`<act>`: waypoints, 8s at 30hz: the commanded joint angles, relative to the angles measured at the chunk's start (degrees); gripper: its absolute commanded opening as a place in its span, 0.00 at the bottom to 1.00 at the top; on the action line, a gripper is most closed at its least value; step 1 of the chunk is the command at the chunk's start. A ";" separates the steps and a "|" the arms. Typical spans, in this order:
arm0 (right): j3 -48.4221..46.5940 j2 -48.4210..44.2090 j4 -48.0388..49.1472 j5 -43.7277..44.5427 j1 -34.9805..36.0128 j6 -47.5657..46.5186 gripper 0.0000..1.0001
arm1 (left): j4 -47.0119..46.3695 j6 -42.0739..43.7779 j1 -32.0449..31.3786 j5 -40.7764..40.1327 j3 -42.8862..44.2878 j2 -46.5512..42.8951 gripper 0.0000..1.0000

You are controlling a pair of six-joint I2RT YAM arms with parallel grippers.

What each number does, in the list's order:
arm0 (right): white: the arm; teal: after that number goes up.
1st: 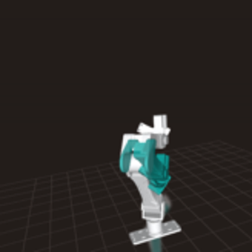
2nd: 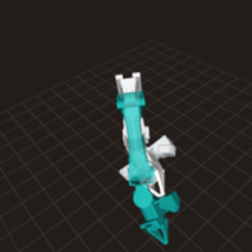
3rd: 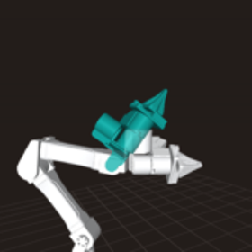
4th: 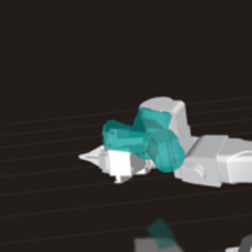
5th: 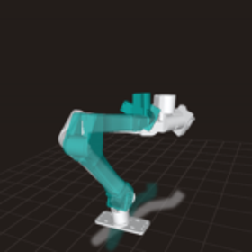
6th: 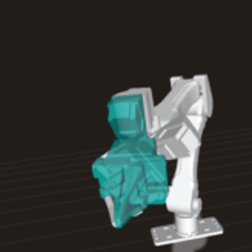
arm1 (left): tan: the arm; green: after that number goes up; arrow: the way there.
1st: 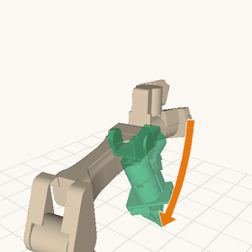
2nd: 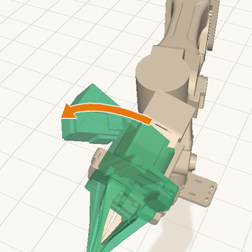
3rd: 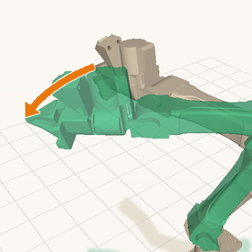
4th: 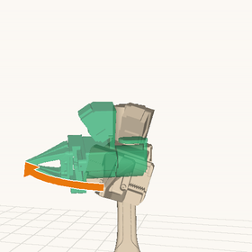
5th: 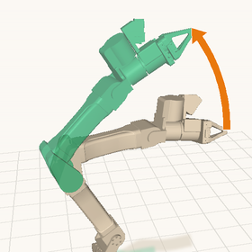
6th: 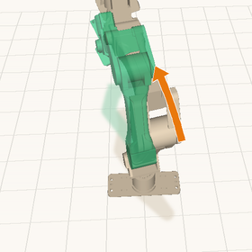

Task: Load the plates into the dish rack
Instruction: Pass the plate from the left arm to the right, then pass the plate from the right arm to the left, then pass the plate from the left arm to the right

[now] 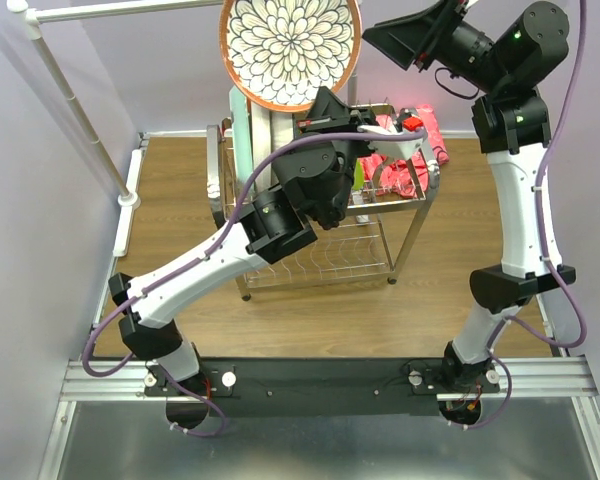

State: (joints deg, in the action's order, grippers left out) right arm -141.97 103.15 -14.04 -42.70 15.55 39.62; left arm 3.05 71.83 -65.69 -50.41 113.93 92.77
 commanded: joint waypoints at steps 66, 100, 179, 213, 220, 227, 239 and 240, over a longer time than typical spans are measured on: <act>5.39 -3.05 4.29 1.74 -4.39 22.78 0.00 | -11.40 9.99 -3.48 -1.36 -3.36 3.47 0.24; 8.82 -4.98 10.44 -0.19 -13.09 32.37 0.00 | -13.07 9.82 -6.73 -2.32 -1.78 3.03 0.69; 22.36 -15.44 17.12 -4.77 -16.61 12.68 0.01 | 30.08 -118.33 26.93 58.42 28.98 4.08 0.76; 14.35 -16.76 4.64 4.29 -7.20 -15.79 0.58 | 27.28 -111.99 24.47 39.77 27.31 -0.84 0.00; 14.71 -19.39 4.64 1.94 -7.20 -26.47 0.88 | 25.25 -115.07 25.78 40.83 27.22 -1.54 0.00; 29.51 -28.87 3.94 -18.81 -7.20 -61.28 0.93 | 23.41 -119.11 27.28 42.06 26.70 -1.46 0.00; 30.35 -29.59 -20.22 -19.63 -5.45 -112.71 0.96 | 22.79 -123.07 27.46 43.29 26.08 -0.84 0.00; 30.26 -29.15 -21.80 -18.31 -3.36 -115.79 0.96 | 22.62 -123.33 27.37 43.55 25.91 -0.66 0.00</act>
State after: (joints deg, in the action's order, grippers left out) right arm -111.15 72.51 -23.97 -62.28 8.69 -53.45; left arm 36.03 -47.16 -38.26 -8.05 139.02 94.70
